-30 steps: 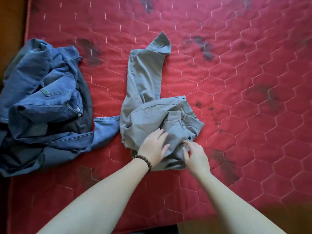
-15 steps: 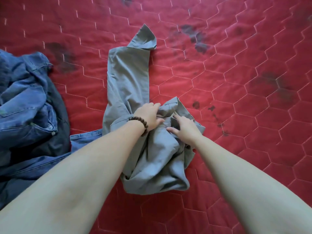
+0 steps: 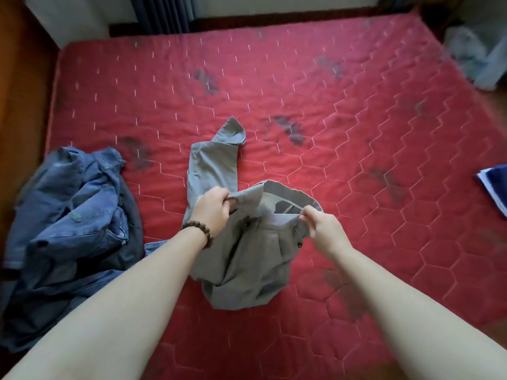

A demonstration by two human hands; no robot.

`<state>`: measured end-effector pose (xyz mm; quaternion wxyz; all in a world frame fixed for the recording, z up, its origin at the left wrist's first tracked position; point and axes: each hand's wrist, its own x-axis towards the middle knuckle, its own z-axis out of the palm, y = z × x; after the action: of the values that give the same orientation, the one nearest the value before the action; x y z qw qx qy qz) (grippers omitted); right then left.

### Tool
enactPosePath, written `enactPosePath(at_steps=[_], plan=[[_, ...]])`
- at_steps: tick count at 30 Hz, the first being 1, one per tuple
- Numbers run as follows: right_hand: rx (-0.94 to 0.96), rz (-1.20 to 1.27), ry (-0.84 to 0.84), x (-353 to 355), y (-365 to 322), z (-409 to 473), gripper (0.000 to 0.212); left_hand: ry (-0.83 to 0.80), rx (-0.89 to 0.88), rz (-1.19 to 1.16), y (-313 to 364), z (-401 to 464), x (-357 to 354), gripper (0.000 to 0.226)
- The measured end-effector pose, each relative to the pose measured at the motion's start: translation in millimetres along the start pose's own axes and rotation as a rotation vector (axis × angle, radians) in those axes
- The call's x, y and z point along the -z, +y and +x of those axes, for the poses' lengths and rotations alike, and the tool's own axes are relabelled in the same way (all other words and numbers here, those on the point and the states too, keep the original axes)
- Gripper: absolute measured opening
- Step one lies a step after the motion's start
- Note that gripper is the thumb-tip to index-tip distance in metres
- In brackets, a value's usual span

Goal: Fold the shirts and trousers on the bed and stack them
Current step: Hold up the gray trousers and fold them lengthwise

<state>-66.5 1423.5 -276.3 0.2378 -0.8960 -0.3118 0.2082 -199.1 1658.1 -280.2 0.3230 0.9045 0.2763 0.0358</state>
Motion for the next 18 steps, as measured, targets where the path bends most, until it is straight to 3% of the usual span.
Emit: enactPosePath(at_steps=[2, 8, 18], plan=[[0.052, -0.012, 0.036, 43, -22, -15, 0.017, 0.052, 0.035, -0.069, 22, -10, 34, 0.023], [0.177, -0.117, 0.157, 174, -83, -48, 0.022, 0.173, 0.024, -0.256, 113, -23, 128, 0.017], [0.661, -0.409, 0.473, 402, -103, -53, 0.017, 0.399, -0.167, -0.43, 277, -40, 248, 0.023]])
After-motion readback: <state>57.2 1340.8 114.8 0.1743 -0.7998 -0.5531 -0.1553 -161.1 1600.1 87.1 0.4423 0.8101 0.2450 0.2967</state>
